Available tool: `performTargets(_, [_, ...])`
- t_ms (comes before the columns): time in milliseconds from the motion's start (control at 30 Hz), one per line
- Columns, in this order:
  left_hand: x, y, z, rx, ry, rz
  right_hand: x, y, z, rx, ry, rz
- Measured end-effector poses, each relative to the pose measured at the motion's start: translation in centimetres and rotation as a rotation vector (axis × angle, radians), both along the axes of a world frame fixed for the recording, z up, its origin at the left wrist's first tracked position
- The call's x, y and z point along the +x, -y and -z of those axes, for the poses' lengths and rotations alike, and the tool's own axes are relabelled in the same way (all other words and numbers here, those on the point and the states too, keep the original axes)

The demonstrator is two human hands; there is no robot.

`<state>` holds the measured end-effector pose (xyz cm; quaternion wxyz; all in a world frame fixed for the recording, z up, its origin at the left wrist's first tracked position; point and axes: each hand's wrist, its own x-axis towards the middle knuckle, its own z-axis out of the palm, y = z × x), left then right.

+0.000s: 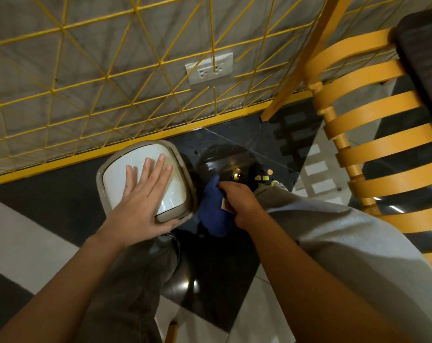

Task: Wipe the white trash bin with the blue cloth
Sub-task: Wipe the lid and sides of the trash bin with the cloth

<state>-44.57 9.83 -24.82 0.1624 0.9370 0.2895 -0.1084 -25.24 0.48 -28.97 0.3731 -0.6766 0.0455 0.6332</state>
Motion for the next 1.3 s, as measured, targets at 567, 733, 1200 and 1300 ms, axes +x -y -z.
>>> performTargets(567, [6.8,4.4,-3.0,-0.364,0.468,-1.097,-2.6,-0.8,-3.5,0.434,-0.351,0.130])
performTargets(733, [6.2,3.9,-3.3,-0.365,0.480,-1.045,-2.7,-1.2,-3.6,0.511,-0.393,0.029])
performTargets(1200, [2.4,2.3,1.9,0.032,0.233,-0.922,-3.4,-6.4,-1.1,0.411,0.145,-0.033])
performTargets(1300, [2.5,2.4,2.6,0.014,0.249,-0.934,-4.2,-7.2,-1.0,0.416,0.282,-0.158])
